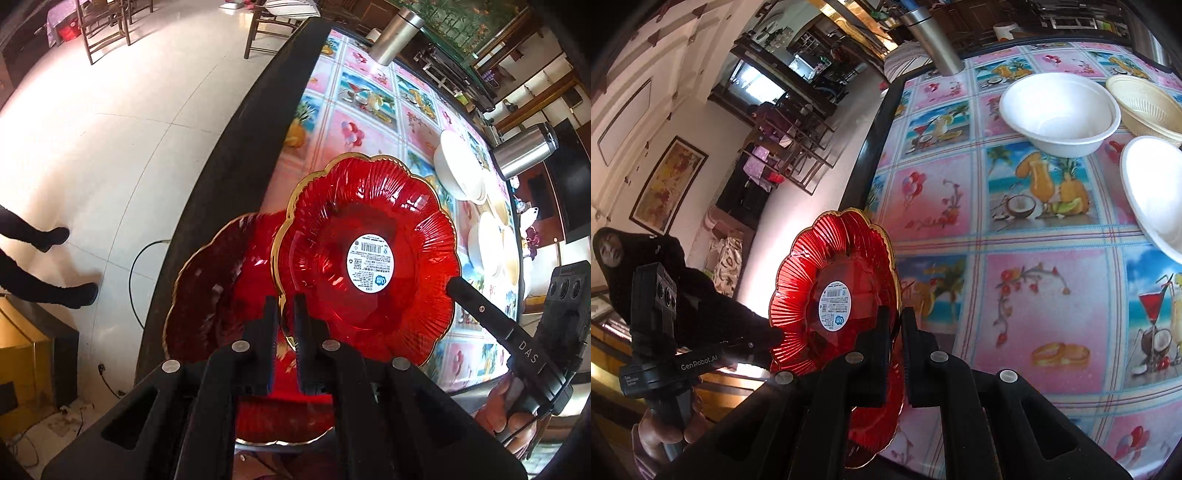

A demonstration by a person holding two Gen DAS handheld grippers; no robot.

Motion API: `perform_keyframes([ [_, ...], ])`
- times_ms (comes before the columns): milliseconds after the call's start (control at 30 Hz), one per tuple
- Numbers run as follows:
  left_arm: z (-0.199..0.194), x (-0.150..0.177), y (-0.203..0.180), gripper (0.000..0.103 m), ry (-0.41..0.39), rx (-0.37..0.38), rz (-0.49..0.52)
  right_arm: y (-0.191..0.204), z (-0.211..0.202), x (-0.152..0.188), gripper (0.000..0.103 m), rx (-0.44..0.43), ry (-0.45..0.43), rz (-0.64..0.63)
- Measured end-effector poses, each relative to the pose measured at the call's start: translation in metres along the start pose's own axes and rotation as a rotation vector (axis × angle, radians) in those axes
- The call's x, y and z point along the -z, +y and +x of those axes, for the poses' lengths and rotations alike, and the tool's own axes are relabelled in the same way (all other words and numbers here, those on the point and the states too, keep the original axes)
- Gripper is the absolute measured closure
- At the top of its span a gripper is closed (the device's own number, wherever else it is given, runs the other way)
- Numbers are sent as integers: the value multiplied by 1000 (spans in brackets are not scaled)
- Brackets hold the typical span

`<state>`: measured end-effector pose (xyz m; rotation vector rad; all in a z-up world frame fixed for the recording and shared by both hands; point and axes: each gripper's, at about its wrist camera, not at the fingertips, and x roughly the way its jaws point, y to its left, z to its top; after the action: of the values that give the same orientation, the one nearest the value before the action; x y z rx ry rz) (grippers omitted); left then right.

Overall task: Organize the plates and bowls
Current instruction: 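Lift the red plate with the left tool onto the red plate stack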

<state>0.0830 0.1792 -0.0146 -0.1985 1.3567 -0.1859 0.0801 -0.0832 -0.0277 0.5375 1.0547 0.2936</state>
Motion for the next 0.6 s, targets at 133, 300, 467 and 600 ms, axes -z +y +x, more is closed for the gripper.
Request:
perform_keyframes([
  [133, -1, 29, 21, 96, 19, -33, -24, 21, 11, 31, 97, -22, 50, -53],
  [300, 10, 46, 34, 95, 54, -70, -36, 35, 21, 60, 97, -7, 90, -112],
  [467, 26, 41, 31, 95, 77, -88, -20, 29, 36, 68, 97, 27, 108, -103],
  [600, 37, 33, 26, 95, 88, -128, 2, 21, 45, 65, 97, 63, 114, -100],
])
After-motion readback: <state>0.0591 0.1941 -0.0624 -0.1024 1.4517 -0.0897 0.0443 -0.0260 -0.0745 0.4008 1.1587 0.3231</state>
